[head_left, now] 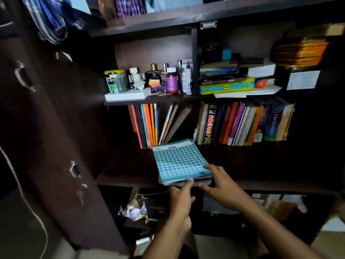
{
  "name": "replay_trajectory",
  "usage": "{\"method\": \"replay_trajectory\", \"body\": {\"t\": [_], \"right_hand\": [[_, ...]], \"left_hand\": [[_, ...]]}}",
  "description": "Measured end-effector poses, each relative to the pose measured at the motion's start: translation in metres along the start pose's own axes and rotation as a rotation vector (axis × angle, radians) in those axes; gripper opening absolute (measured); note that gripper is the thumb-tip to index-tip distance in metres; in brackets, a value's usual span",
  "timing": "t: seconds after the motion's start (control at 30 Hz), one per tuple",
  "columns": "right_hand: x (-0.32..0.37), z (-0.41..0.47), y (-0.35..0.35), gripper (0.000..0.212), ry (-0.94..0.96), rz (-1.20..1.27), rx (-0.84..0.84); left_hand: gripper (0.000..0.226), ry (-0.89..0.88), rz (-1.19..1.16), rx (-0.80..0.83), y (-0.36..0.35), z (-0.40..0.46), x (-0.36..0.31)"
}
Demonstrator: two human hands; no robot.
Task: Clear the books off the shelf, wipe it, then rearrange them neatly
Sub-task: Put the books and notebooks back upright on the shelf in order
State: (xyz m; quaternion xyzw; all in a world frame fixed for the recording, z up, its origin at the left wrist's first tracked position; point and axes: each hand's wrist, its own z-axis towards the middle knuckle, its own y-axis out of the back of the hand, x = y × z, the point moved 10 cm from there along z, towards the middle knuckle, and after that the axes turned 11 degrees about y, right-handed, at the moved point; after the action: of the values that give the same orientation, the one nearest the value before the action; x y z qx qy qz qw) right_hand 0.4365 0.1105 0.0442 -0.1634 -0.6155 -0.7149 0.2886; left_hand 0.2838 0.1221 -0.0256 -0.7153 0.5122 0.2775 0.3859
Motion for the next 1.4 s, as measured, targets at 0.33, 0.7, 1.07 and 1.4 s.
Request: {"method": "replay_trajectory", "body": {"t": [0.33,0.7,1.07,1.4], "right_hand": [[-0.018,0.003,0.009,0.076,-0.083,-0.241,0.055],[-0.016,0.005,0.011,0.056,-0.057,-0.325,0.020],[0.033,0.034,-0.019,0.045,0.106,-0.389,0.152],[0.095,0.115,-0.023,0.060,0.295,-0.484,0.267]], "left_hand": [[0.031,-0.549,0.335,-0.233,0.088,-0.005,-0.087],[0.030,-0.262,0.325,0.010,0.042,0.019,-0.058],[0.024,-0.326,0.175,0.059,0.076,0.008,-0.107],[0.020,-0.643,0.337,-0.257,0.130,0.054,-0.179]]}}
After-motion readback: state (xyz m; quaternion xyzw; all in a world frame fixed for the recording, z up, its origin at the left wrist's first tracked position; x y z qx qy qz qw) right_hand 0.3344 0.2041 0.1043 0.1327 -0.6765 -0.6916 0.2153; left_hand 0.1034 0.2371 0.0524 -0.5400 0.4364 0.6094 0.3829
